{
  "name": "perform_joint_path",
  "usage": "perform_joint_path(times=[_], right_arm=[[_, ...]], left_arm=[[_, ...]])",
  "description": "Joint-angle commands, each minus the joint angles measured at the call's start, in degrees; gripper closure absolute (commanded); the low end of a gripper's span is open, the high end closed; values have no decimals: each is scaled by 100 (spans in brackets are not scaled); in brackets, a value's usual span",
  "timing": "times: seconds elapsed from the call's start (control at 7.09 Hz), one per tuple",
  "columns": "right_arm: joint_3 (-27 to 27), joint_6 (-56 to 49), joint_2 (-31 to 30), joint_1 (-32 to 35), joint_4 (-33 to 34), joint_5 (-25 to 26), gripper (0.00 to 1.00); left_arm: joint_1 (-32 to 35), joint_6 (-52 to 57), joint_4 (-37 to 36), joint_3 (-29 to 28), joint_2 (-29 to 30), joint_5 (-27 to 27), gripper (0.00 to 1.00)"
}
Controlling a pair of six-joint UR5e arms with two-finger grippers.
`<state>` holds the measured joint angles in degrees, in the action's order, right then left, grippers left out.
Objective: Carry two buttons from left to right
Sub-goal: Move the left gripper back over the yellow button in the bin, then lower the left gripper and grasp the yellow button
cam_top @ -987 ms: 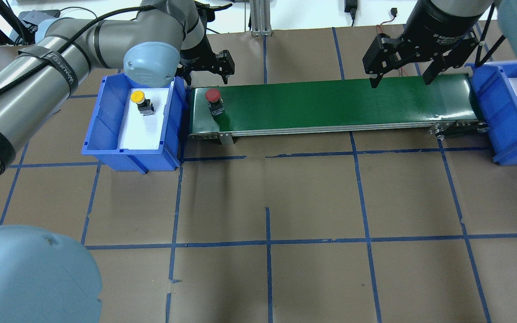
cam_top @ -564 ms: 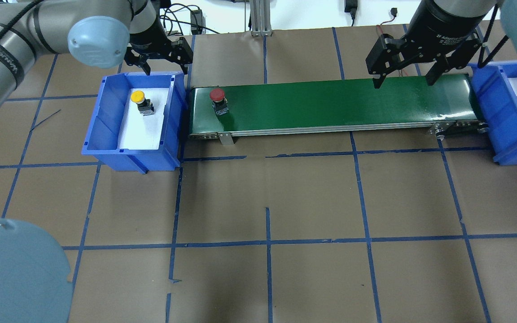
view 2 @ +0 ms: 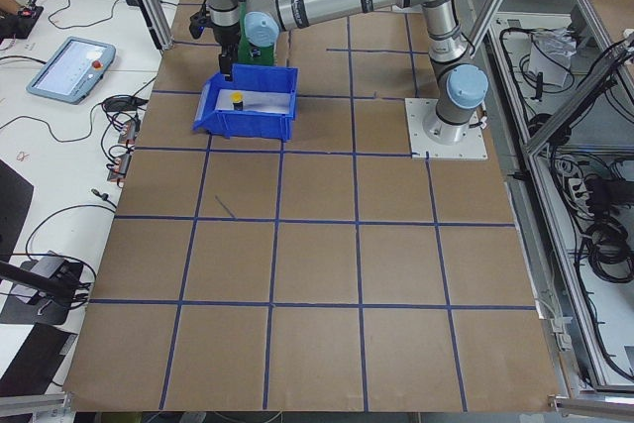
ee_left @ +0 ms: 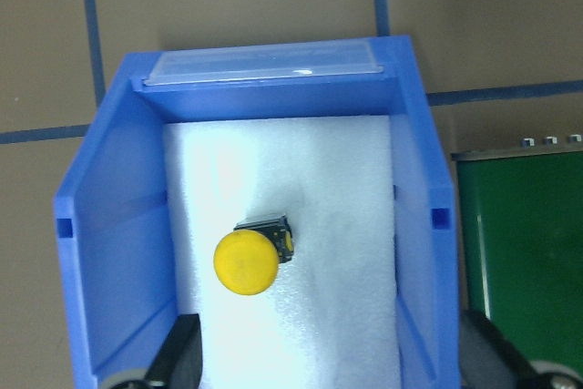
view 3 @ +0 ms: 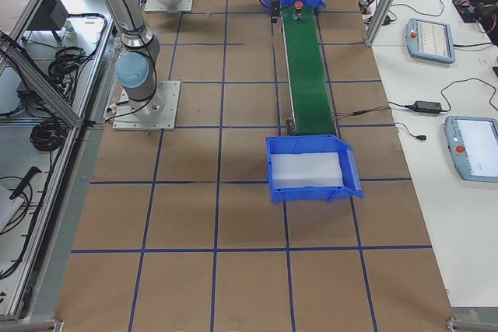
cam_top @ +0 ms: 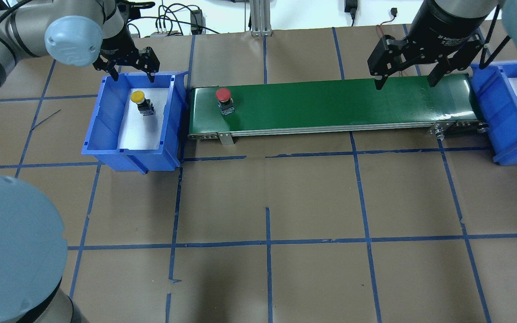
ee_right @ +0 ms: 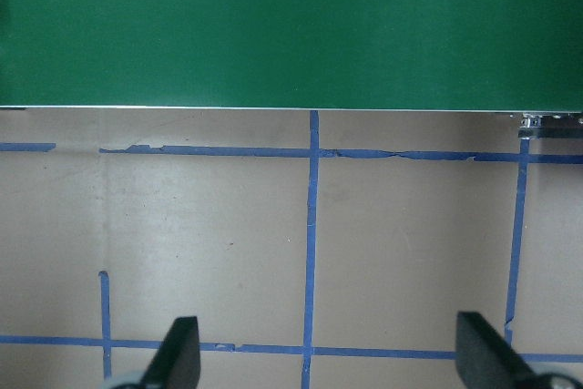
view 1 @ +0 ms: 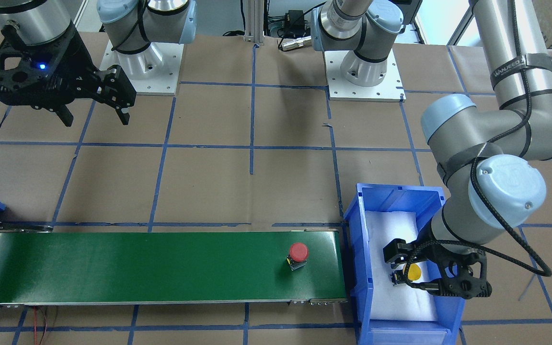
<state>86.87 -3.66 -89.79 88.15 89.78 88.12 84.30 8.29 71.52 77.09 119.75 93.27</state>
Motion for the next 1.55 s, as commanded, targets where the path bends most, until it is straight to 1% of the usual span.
perform_joint_path(times=[0.0, 0.28, 0.56, 0.71, 0.85, 0.99, 1.13, 1.27, 1.41], right_arm=[[-4, -3, 6, -9, -66, 30, 0], [-4, -12, 6, -9, -84, 30, 0], [5, -20, 23, -44, -84, 21, 0], [-4, -64, 15, -105, -84, -31, 0], [5, -64, 14, -114, -93, -40, 0], [14, -64, 14, -106, -93, -40, 0], [22, -64, 14, -114, -101, -40, 0], [66, -56, -12, -97, -101, -40, 0], [110, -56, -29, -97, -93, -40, 0]], left_arm=[[-176, 32, -33, 68, 311, -490, 0], [-238, 41, -190, 401, 321, -529, 0], [-335, 41, -200, 298, 329, -538, 1], [-335, 41, -235, 298, 355, -538, 6], [-344, 41, -235, 315, 382, -538, 12], [-335, 41, -235, 324, 382, -547, 28], [-335, -37, -235, 306, 382, -547, 66], [-335, -3, -244, 272, 365, -529, 71], [-335, -46, -253, 245, 312, -546, 73]])
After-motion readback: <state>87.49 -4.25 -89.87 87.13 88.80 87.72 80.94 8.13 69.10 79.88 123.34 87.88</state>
